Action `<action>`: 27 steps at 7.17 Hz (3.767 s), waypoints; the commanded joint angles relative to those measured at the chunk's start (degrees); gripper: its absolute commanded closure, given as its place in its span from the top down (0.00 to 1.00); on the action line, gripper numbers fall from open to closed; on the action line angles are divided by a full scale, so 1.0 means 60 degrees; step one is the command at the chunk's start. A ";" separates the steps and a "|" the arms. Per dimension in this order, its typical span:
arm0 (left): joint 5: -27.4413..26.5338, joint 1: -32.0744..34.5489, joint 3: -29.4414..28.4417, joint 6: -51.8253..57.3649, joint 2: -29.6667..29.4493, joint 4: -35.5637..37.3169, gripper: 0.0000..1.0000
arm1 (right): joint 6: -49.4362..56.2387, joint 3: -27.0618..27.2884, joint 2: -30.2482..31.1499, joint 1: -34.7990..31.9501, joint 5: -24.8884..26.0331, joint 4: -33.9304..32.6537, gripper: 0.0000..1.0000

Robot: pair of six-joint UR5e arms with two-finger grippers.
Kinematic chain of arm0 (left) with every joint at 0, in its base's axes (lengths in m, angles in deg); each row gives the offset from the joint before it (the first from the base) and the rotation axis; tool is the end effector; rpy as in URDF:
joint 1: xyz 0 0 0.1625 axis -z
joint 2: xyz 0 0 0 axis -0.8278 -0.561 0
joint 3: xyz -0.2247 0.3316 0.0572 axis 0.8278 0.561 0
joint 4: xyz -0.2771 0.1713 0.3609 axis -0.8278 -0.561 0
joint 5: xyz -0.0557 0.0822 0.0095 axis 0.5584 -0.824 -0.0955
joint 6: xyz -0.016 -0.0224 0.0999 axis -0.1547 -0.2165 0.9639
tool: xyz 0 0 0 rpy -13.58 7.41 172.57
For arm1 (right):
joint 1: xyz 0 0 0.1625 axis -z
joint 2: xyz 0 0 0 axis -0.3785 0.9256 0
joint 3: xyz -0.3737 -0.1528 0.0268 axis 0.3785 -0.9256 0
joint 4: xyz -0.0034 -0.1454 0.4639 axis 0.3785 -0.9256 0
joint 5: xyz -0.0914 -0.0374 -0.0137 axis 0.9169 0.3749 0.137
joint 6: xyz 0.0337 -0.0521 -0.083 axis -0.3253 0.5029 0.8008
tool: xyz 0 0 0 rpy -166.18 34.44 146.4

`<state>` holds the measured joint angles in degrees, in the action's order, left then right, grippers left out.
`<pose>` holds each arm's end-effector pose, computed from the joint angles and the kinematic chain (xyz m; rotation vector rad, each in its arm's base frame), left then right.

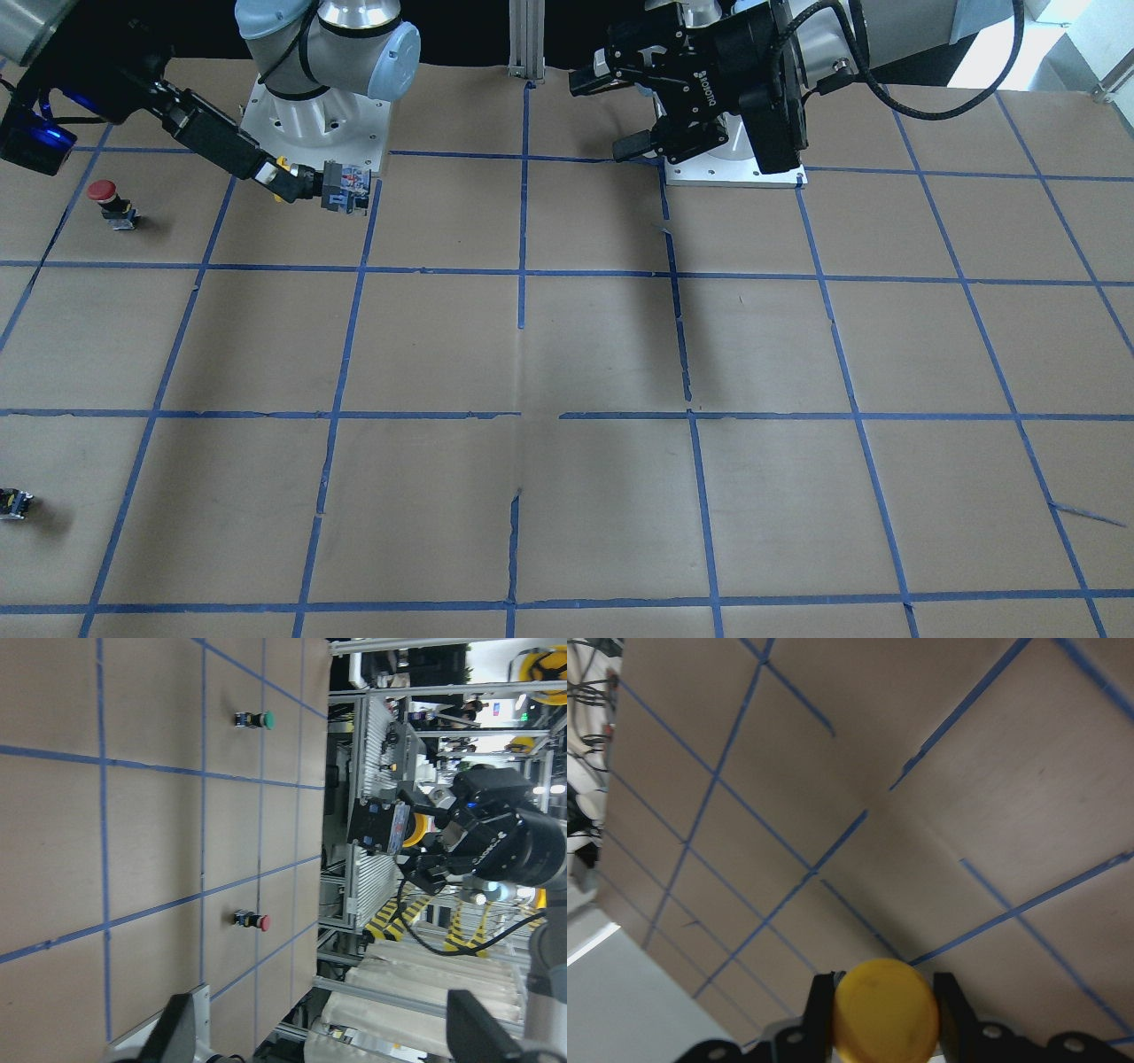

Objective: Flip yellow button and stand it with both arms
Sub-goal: 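Open the left gripper and pull it back while the right gripper carries the button away, then lower the button upright with the right gripper near the green button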

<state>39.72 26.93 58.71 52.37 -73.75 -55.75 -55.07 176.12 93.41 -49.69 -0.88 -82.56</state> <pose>-0.1539 -0.5157 0.4562 0.0347 -2.1764 -0.0681 0.0296 -0.5397 0.4691 0.9229 2.3192 0.2082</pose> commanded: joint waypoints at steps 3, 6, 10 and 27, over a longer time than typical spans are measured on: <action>-0.5597 0.0799 -0.1799 -0.0732 -0.1288 0.0728 0.99 | 0.5741 0.1759 -0.0219 0.0840 0.4579 -0.2826 0.10; -0.9369 0.2047 -0.3809 -0.0732 -0.2611 0.0834 0.99 | 0.7375 0.2965 -0.0628 0.1554 0.6520 -0.6040 0.10; -0.9221 0.0819 -0.2909 -0.0760 -0.1752 0.0832 0.99 | 1.2261 0.3830 -0.1580 0.2745 0.6404 -0.9178 0.09; -0.9013 0.0716 -0.2216 -0.1025 -0.1455 0.1448 1.00 | 1.3809 0.5018 -0.2695 0.4255 0.5071 -1.1571 0.35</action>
<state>-14.26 31.22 45.41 46.27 -82.53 -47.10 27.79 206.15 77.35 -24.17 29.55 -151.91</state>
